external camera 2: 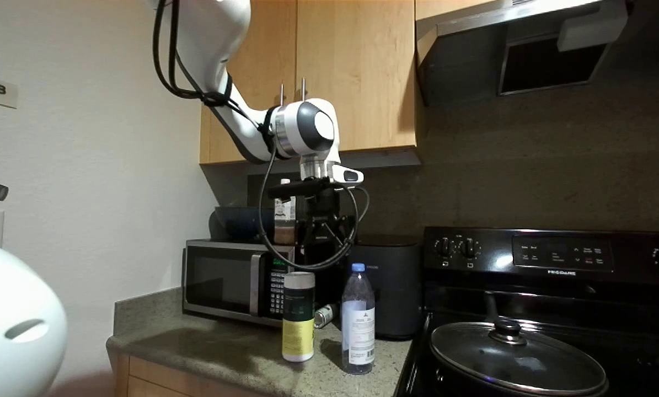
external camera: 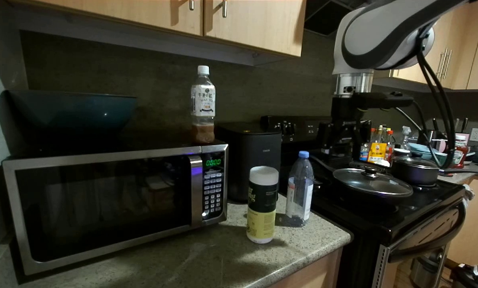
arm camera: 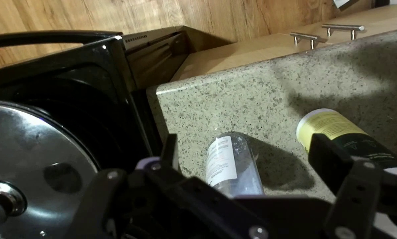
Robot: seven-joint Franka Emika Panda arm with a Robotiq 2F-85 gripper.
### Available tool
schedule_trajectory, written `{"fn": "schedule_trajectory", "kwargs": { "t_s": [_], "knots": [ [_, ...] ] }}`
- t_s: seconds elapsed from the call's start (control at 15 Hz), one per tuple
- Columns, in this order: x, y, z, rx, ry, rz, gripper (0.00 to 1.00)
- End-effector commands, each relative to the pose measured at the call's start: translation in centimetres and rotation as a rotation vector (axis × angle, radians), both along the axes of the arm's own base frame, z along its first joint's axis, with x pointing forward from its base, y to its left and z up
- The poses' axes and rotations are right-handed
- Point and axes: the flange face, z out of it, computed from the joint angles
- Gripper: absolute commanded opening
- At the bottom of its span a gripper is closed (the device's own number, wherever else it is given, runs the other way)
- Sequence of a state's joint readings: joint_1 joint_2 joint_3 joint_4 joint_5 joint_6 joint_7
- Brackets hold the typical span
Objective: Move the water bottle to the left and move the yellow container to the right
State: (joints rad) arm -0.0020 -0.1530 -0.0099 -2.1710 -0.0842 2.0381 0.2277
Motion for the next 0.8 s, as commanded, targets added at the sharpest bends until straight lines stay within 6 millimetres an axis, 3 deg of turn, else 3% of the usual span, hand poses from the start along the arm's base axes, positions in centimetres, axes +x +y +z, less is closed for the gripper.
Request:
{"fn": "schedule_trajectory", "kwargs": {
  "t_s": [0.0,0.07,0.4,0.73],
  "knots": [
    [2.2,-1.3,-0.1,0.004,0.007,0.039,1.0],
    [1.2,-0.7,-0.1,0.001,0.002,0.015,1.0],
    [2.1,-1.1,-0.4,0.0,0.005,0.012,1.0],
    [5.8,-1.6,-0.6,0.029,-0.023,0.046,1.0]
  ]
}}
